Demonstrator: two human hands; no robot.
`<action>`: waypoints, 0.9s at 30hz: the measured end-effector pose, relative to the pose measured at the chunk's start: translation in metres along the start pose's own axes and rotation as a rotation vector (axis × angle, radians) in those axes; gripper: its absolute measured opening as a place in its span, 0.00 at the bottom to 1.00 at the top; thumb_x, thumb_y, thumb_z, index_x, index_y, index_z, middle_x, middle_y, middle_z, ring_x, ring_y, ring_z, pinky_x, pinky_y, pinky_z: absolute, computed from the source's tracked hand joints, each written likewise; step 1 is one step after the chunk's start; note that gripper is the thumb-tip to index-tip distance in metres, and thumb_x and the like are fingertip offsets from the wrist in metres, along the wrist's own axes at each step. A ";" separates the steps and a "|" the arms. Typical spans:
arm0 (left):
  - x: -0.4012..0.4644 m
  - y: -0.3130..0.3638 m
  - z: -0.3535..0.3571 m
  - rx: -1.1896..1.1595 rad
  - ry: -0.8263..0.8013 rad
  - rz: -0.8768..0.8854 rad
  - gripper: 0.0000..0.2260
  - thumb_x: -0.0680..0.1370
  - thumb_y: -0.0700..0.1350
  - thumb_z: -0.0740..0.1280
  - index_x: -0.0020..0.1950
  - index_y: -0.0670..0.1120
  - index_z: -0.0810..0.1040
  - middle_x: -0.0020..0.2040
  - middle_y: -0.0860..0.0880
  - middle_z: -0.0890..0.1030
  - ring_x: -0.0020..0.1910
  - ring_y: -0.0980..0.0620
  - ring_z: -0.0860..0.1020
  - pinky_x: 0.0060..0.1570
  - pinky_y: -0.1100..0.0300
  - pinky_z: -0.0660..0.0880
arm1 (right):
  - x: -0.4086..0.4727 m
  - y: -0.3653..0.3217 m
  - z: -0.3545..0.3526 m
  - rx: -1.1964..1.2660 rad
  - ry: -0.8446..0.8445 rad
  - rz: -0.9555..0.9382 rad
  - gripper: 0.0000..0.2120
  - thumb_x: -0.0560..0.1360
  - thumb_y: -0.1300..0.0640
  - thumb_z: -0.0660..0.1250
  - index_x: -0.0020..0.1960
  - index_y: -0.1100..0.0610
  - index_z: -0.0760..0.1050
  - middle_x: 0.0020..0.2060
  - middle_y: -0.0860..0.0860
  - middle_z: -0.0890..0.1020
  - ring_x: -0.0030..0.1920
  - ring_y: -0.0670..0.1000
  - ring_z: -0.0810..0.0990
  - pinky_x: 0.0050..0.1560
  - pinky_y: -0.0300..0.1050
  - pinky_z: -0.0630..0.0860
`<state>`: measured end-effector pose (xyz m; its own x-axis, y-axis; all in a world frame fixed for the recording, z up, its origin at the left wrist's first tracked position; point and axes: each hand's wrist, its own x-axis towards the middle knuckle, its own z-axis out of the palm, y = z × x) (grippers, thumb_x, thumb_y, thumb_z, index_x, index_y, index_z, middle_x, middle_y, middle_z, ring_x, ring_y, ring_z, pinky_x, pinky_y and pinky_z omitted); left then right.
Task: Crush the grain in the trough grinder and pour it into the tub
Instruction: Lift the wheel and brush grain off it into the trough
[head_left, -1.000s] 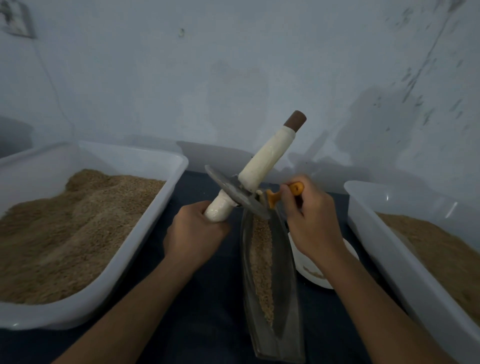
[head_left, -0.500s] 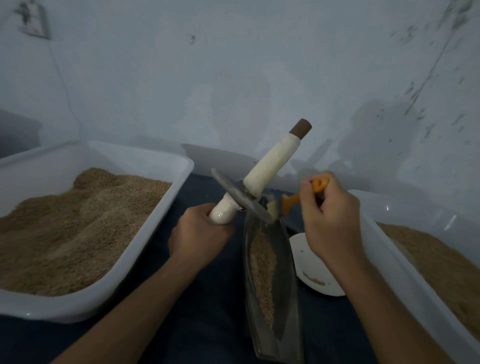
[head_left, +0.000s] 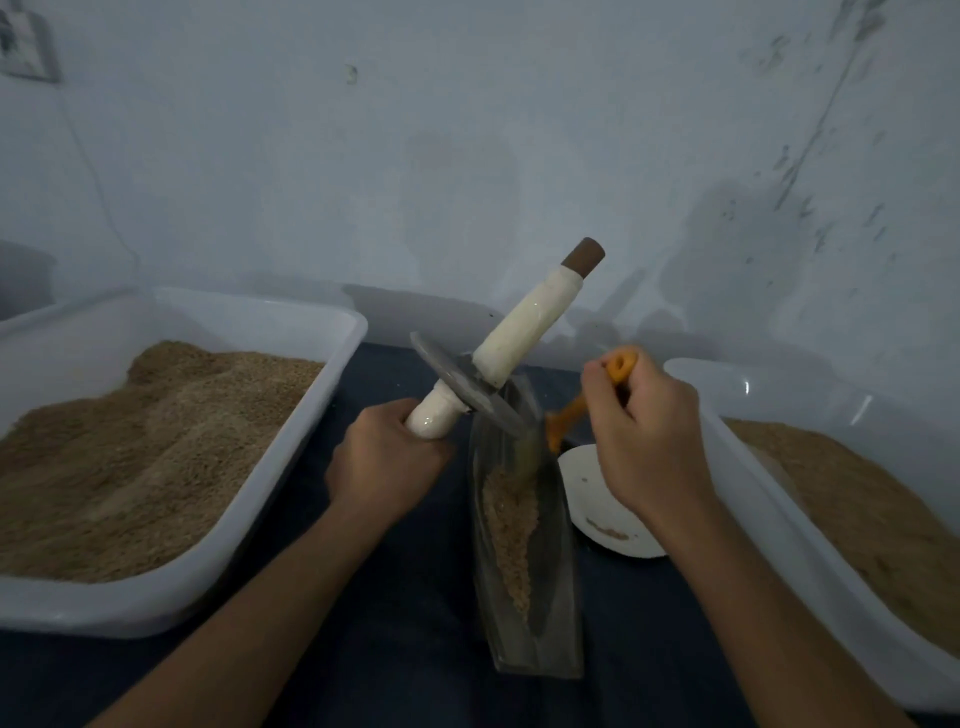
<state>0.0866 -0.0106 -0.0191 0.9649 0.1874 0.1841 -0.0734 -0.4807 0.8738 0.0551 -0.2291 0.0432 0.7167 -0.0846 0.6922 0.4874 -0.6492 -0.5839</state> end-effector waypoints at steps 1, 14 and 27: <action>-0.001 0.001 0.000 0.002 -0.002 -0.001 0.11 0.63 0.58 0.68 0.44 0.64 0.79 0.34 0.54 0.82 0.38 0.47 0.81 0.42 0.49 0.80 | 0.003 -0.001 0.002 -0.007 0.011 0.002 0.14 0.84 0.55 0.63 0.39 0.53 0.71 0.28 0.46 0.74 0.25 0.44 0.70 0.25 0.34 0.66; -0.003 0.004 0.004 -0.043 0.000 0.034 0.14 0.60 0.60 0.70 0.45 0.69 0.79 0.33 0.58 0.81 0.36 0.50 0.81 0.37 0.53 0.77 | -0.005 -0.026 -0.019 -0.039 0.037 0.055 0.18 0.82 0.57 0.63 0.37 0.67 0.69 0.28 0.58 0.72 0.27 0.51 0.69 0.29 0.47 0.67; 0.003 -0.001 0.003 -0.045 0.005 0.025 0.08 0.60 0.55 0.71 0.39 0.61 0.79 0.31 0.55 0.78 0.35 0.49 0.77 0.40 0.52 0.76 | -0.020 -0.046 -0.010 -0.106 0.001 -0.032 0.25 0.85 0.48 0.60 0.34 0.63 0.68 0.26 0.58 0.75 0.26 0.55 0.74 0.30 0.55 0.71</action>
<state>0.0899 -0.0124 -0.0204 0.9614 0.1800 0.2082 -0.1088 -0.4461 0.8883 0.0133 -0.2048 0.0608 0.7008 -0.0632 0.7105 0.4544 -0.7282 -0.5130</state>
